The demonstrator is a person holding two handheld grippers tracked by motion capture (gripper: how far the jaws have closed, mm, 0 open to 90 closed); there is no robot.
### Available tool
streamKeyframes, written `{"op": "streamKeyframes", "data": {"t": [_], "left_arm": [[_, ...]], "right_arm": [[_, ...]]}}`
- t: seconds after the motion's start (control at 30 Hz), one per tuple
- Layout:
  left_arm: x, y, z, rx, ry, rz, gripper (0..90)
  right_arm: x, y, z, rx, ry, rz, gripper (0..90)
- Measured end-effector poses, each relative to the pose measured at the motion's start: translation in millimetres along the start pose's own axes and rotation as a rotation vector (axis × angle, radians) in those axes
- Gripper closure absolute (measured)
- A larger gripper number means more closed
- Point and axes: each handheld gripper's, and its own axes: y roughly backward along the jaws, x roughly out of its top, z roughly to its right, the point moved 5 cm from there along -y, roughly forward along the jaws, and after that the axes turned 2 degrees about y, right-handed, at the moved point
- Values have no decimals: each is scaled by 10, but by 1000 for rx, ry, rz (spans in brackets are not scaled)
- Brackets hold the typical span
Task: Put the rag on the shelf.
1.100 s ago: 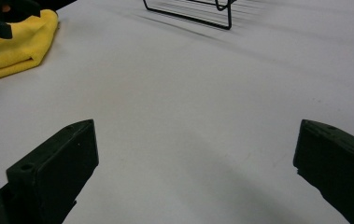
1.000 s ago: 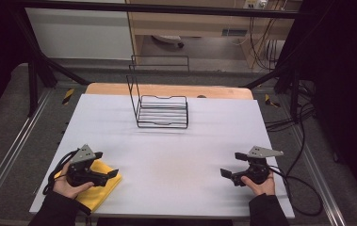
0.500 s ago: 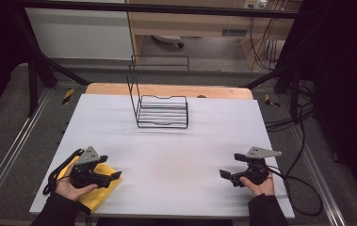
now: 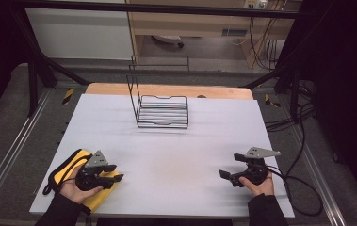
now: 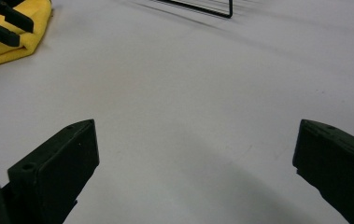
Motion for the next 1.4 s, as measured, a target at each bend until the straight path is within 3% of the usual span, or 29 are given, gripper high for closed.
{"op": "streamKeyframes", "data": {"t": [0.13, 0.33, 0.73, 0.87, 1.07, 1.27, 1.4], "left_arm": [[10, -27, 6, -1, -10, -11, 654], [-4, -115, 39, 28, -62, -57, 676], [23, -115, 16, 22, -51, -81, 808], [39, -107, 7, 27, -44, -73, 829], [143, -56, -59, 50, -3, -10, 838], [276, -63, -177, 96, 65, 48, 838], [368, -106, -250, 138, 83, 69, 837]], "right_arm": [[-3, -8, 2, 0, 3, -4, 10], [-6, -11, 3, 1, 4, -6, 10], [-9, -17, 3, -1, 5, -10, 11], [-8, -17, 3, -1, 5, -9, 11], [-9, -21, 3, -3, 3, -11, 12], [-9, -27, 4, -3, 3, -10, 12], [-13, -39, 2, -3, 1, -15, 12]]}}
